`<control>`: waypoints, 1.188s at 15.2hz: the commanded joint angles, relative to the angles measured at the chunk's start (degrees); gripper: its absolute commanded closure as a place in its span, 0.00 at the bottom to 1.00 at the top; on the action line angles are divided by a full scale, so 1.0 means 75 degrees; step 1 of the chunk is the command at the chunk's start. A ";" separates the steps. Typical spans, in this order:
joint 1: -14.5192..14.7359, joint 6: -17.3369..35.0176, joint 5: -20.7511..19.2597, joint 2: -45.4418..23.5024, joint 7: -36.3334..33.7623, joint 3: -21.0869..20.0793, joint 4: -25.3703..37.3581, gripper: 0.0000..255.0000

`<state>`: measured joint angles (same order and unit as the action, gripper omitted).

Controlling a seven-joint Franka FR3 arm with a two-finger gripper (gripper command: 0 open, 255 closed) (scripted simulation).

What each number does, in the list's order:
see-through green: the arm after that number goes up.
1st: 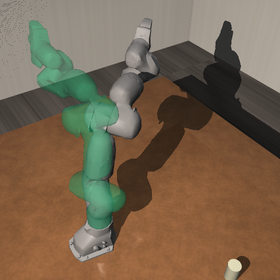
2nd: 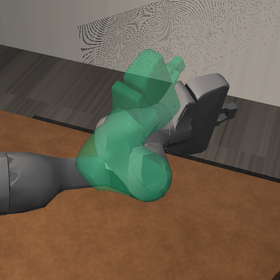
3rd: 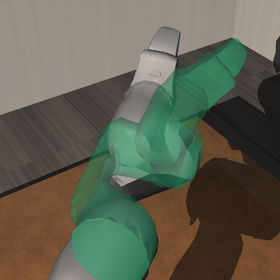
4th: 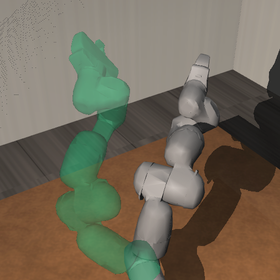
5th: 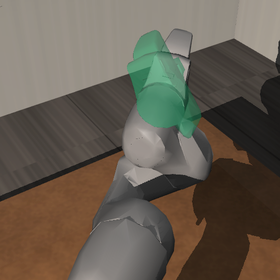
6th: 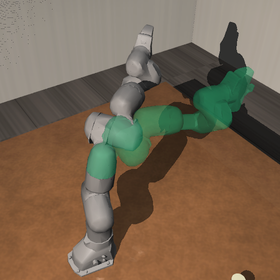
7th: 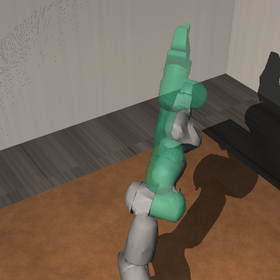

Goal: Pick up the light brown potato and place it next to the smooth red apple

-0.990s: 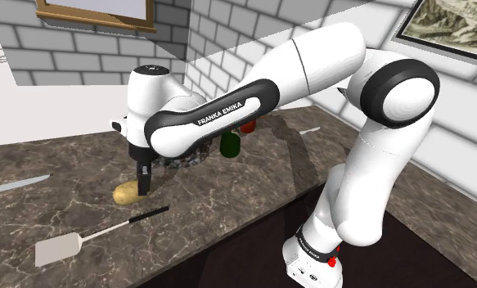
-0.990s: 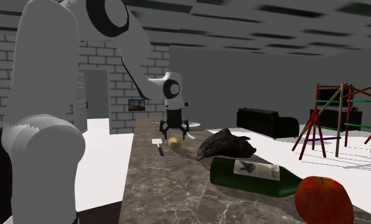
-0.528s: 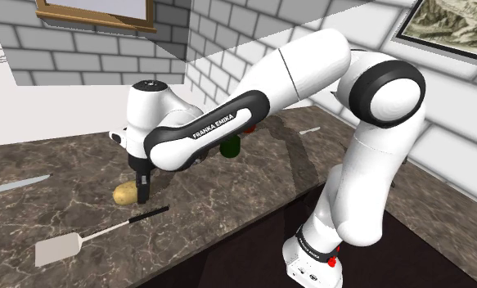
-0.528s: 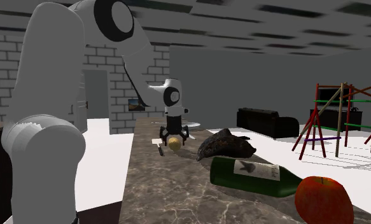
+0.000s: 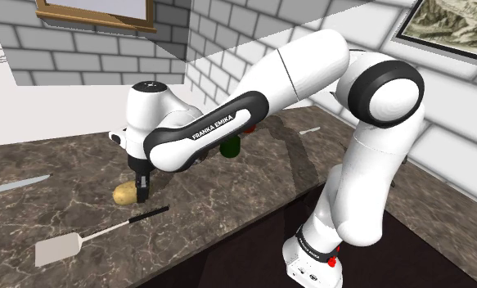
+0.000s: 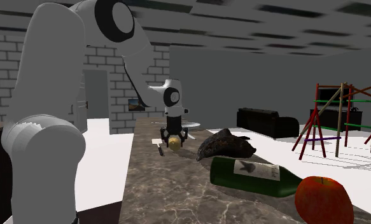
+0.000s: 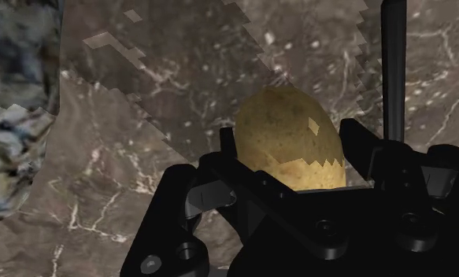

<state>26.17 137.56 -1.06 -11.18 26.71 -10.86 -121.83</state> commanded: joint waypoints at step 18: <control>-0.0032 -0.0845 0.0136 0.0518 0.0078 -0.0029 0.0331 1.00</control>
<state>25.90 131.86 -0.12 -7.65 27.35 -11.02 -119.61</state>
